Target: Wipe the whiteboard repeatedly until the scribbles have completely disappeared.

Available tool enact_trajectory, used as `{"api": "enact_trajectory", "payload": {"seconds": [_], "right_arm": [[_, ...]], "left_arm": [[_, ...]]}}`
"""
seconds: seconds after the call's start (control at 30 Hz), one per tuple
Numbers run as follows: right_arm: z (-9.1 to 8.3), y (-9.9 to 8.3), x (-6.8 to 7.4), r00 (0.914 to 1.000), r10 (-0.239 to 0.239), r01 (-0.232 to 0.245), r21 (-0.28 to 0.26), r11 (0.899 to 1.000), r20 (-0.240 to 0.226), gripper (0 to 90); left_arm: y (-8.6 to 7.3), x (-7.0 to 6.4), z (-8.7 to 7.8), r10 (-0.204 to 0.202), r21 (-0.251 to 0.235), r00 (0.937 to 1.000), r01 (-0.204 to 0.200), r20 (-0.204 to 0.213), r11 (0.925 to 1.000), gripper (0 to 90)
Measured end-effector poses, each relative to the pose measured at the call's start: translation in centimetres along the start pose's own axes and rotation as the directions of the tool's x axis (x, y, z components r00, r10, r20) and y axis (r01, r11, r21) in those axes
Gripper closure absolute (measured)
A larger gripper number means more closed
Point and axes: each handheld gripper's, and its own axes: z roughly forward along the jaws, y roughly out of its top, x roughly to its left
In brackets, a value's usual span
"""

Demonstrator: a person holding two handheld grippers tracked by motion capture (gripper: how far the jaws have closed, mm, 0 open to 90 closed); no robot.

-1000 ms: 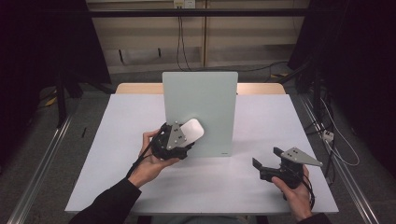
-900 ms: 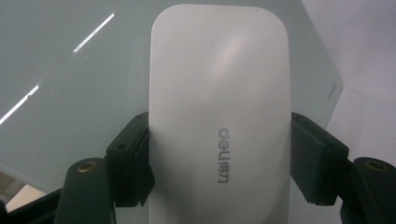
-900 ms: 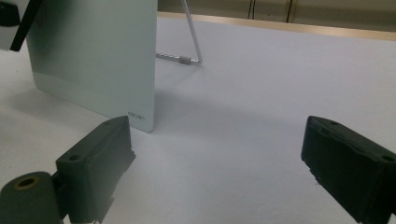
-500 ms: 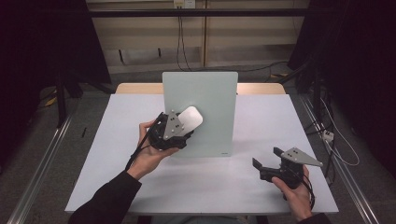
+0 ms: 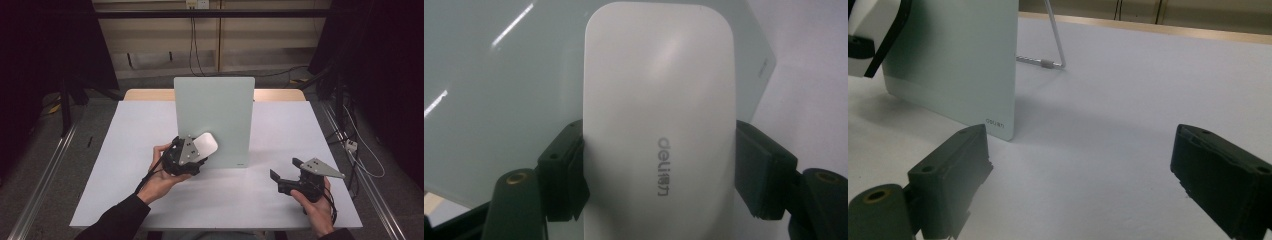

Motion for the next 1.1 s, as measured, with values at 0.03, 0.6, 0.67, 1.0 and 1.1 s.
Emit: {"api": "enact_trajectory", "payload": {"seconds": [0.03,0.6,0.67,1.0,1.1], "right_arm": [[0.0,0.0,0.0,1.0000,0.000,0.000,0.000,1.000,-0.001,8.6],[0.0,0.0,0.0,1.0000,0.001,-0.001,0.002,1.000,-0.002,8.6],[0.1,0.0,0.0,1.0000,-0.001,0.001,0.002,1.000,-0.002,8.6],[0.0,0.0,0.0,1.0000,0.003,-0.003,0.001,1.000,-0.001,8.6],[0.0,0.0,0.0,1.0000,0.004,-0.004,0.002,1.000,-0.002,8.6]], "left_arm": [[-0.1,-0.1,0.1,0.004,0.006,1.0000,-0.004,0.004,1.0000,31.2],[1.1,1.4,-0.7,-0.018,-0.029,0.9995,0.017,-0.026,0.9994,31.1],[1.0,1.2,-0.6,-0.022,-0.034,0.9995,0.021,-0.023,0.9992,31.1],[0.1,-1.3,1.0,0.029,0.022,0.9993,-0.030,0.024,0.9993,31.1],[0.2,-1.0,0.9,0.021,0.015,0.9993,-0.021,0.030,0.9997,31.1]]}}
